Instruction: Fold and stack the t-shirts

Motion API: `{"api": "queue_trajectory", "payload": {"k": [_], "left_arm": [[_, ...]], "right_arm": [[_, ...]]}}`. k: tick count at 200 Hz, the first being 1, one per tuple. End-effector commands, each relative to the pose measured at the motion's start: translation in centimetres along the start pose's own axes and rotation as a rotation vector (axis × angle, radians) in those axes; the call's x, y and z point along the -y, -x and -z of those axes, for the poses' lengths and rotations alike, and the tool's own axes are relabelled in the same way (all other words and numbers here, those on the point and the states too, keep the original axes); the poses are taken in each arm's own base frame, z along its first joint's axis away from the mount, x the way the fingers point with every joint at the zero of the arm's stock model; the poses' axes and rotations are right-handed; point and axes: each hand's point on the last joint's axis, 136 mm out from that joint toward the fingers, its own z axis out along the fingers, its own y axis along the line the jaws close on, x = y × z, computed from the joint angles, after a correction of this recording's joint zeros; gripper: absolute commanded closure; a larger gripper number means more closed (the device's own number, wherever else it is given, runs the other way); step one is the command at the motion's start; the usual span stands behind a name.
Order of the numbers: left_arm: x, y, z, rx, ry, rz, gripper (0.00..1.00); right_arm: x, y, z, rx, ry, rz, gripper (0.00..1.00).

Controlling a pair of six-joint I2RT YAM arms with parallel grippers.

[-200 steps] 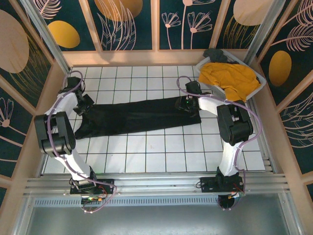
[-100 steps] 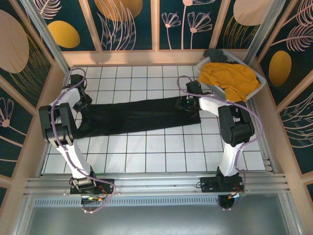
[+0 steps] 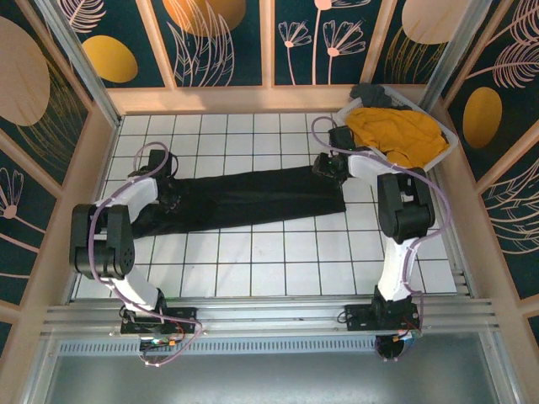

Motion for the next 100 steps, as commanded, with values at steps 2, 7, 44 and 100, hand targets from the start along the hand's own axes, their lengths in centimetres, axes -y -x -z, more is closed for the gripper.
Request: {"api": "queue_trajectory", "payload": {"k": [2,7,44,100], "left_arm": [[1.5,0.2,-2.4,-0.049,-0.031,0.066,0.72],[1.7,0.2,-3.0,-0.061,-0.029,0.067,0.72],[6.3,1.3,-6.8,-0.096,-0.051,0.041,0.66],[23.1,-2.2,-10.9,-0.166,-0.295,-0.148,0.61]], "right_arm": [[2.1,-2.2,-1.2,-0.097,-0.096,0.013,0.60],[2.6,-2.7,-1.3,-0.109,-0.119,0.009,0.62],[7.0,-7.7,1.5,-0.180,-0.298,-0.094,0.76],[4.4,-22.9,8.9,-0.325,-0.176,-0.240,0.77]]}}
